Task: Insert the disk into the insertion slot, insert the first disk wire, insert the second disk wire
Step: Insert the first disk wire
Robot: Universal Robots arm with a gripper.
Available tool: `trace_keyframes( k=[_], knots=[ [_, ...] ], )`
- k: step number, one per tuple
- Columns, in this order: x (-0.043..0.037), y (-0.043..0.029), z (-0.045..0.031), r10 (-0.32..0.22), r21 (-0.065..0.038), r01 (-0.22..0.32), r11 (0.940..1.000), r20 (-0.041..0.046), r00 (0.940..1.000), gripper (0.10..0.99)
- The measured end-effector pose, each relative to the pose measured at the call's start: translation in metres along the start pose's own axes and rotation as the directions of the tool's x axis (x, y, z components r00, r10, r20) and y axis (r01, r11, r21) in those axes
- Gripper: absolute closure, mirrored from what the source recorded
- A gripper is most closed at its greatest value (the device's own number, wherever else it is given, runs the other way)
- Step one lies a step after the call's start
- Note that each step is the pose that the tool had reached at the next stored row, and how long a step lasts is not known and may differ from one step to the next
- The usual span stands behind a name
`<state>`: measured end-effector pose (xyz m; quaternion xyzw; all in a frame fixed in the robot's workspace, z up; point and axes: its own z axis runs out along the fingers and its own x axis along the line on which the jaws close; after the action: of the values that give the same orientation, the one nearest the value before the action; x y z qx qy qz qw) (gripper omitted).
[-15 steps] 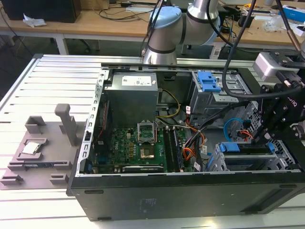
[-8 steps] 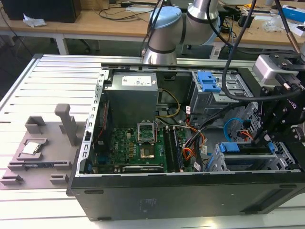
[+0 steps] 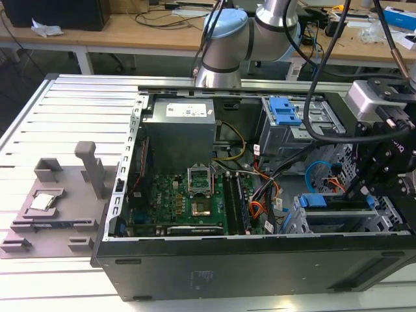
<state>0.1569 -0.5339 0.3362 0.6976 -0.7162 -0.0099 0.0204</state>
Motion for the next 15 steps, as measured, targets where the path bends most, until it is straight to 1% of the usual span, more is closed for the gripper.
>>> trace_keyframes(
  k=[3, 7, 8, 9, 10, 12, 13, 14, 15],
  knots=[
    [0.0000, -0.0001, 0.0009, 0.000, 0.000, 0.000, 1.0000, -0.0006, 1.0000, 0.918],
    [0.0000, 0.0001, 0.0018, 0.000, 0.000, 0.000, 1.0000, 0.0008, 1.0000, 0.906],
    [0.0000, 0.0001, 0.0013, 0.000, 0.000, 0.000, 1.0000, -0.0004, 1.0000, 0.843],
    [0.0001, 0.0000, 0.0005, 0.000, 0.000, 0.000, 1.0000, -0.0008, 1.0000, 0.843],
    [0.0001, 0.0001, -0.0016, 0.000, 0.000, 0.000, 1.0000, -0.0004, 1.0000, 0.843],
    [0.0002, 0.0006, -0.0116, 0.000, 0.000, 0.000, 1.0000, -0.0008, 1.0000, 0.843],
    [-0.0008, 0.0010, -0.0209, 0.000, 0.000, 0.000, 1.0000, -0.0006, 1.0000, 0.843],
    [-0.0032, 0.0013, -0.0269, 0.000, 0.000, 0.000, 1.0000, -0.0015, 1.0000, 0.843],
    [-0.0044, 0.0015, -0.0294, 0.000, 0.000, 0.000, 1.0000, -0.0022, 1.0000, 0.859]
  ],
)
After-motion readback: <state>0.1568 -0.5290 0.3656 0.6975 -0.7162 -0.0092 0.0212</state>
